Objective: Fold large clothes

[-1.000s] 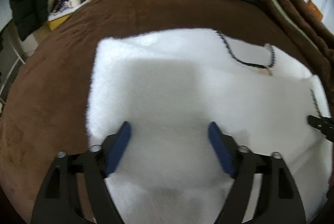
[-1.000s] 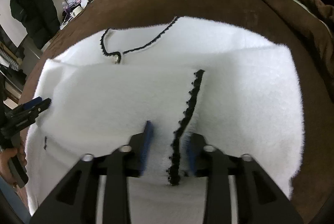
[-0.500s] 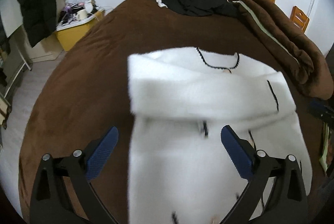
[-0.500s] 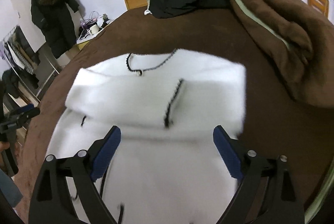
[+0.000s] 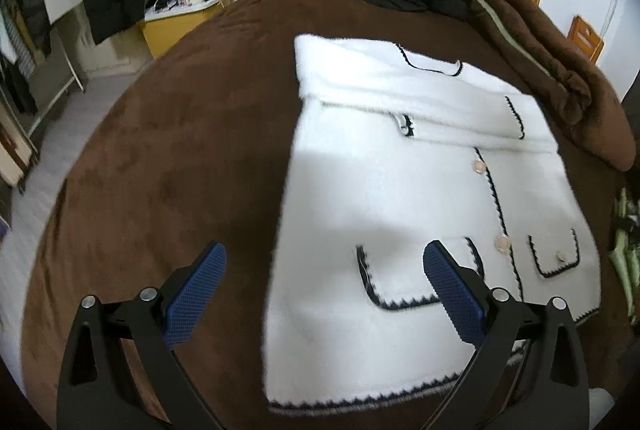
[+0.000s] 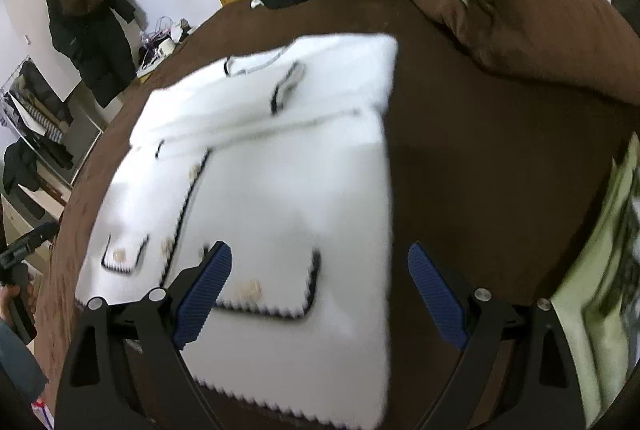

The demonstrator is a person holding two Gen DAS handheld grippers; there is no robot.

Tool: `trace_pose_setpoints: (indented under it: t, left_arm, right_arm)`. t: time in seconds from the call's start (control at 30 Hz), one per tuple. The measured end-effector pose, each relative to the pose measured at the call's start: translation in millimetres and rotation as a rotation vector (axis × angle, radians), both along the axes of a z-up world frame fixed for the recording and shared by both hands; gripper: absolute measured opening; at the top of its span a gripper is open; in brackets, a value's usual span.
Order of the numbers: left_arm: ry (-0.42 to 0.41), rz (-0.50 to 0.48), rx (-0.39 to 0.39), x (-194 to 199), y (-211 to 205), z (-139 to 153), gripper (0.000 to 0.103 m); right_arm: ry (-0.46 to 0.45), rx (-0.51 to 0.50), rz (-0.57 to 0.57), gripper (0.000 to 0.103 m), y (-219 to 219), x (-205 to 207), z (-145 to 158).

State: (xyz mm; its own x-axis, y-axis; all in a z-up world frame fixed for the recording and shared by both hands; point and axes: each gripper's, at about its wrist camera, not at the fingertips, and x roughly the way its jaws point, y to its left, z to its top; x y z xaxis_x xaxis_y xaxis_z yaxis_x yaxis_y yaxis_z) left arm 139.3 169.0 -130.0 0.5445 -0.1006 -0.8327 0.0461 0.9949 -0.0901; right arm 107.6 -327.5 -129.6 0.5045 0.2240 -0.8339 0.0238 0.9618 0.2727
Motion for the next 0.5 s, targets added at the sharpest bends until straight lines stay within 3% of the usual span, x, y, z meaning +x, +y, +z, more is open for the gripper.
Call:
trace_pose_setpoints:
  t: [0.4, 0.5]
  left_arm:
    - [0.071, 0.068, -0.060, -46.5, 21.2, -56.6, 0.094]
    - [0.103, 0.103, -0.109, -49.4, 32.0, -73.0, 0.094]
  right_arm:
    - [0.112, 0.105, -0.027, 0.089, -21.2, -55.6, -49.3]
    - [0.132, 0.121, -0.037, 0.089, -21.1, -58.5, -61.2]
